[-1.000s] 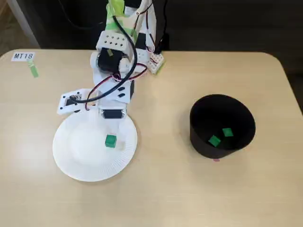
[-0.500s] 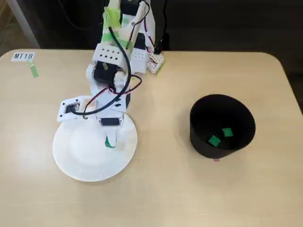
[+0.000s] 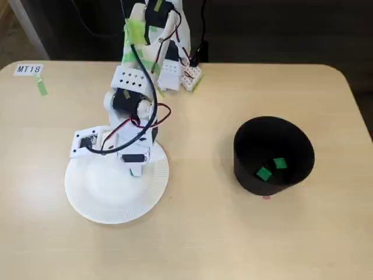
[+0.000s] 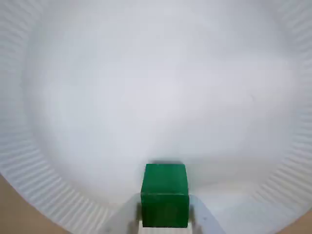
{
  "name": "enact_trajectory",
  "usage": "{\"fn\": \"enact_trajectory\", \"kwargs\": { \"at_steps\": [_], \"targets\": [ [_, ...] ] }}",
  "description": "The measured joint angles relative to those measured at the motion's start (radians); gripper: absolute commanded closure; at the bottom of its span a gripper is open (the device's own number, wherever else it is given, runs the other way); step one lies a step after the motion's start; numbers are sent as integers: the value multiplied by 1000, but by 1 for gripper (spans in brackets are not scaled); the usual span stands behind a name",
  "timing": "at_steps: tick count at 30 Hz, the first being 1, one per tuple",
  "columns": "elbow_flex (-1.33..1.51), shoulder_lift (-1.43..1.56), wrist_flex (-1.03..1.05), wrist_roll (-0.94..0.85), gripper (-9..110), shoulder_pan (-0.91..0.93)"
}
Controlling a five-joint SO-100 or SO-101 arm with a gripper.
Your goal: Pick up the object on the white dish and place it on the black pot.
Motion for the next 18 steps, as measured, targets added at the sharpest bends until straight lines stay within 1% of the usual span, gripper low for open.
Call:
{"fn": "enact_trajectory", "kwargs": {
  "at_steps": [3, 7, 13, 18],
  "targets": [
    [0, 66, 25, 0, 101, 0],
    [0, 233, 49, 2, 101, -32],
    [0, 512, 40, 43, 102, -169],
    [0, 634, 38, 97, 102, -357]
  ]
}}
